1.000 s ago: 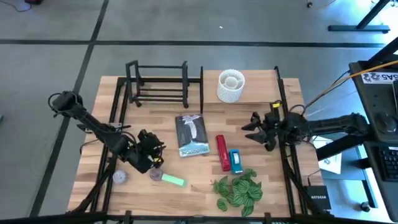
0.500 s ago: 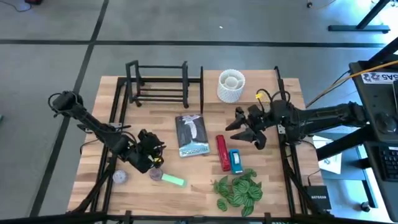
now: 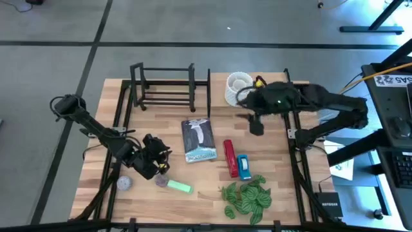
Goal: Stock shelves
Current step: Adjust the white pencil holder on the shelf
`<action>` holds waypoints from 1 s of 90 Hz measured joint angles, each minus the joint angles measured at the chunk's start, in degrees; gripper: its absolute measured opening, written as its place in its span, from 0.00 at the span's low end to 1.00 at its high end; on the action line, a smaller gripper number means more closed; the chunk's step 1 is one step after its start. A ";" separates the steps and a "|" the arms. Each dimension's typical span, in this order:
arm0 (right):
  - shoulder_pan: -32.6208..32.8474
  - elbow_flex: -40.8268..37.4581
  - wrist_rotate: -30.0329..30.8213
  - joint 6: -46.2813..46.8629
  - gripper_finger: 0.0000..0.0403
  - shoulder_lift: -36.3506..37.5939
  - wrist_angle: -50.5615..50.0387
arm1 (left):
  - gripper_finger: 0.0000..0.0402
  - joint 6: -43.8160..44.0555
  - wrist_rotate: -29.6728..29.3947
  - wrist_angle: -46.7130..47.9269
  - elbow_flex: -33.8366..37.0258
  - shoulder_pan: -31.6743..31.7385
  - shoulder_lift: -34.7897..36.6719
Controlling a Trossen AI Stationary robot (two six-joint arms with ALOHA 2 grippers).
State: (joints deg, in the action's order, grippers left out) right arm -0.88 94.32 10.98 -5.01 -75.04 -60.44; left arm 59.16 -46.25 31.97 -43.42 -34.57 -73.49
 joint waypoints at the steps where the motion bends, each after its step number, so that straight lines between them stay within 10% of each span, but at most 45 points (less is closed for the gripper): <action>1: -0.34 0.50 -0.06 -0.19 0.45 -0.36 -0.70 | 0.17 0.00 -0.01 -0.01 0.00 0.00 0.00; 66: -21.44 3.28 -5.58 -11.64 0.44 -13.38 -10.55 | 0.17 0.02 0.06 0.05 0.00 -0.01 -0.02; 90: -22.94 3.26 -9.64 -12.00 0.07 -14.87 -13.16 | 0.17 -0.07 -0.01 0.01 0.00 0.00 -0.04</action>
State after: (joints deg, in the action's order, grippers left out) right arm -23.83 97.58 1.34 -17.01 -89.91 -73.60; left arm 59.09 -46.26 31.98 -43.42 -34.57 -73.54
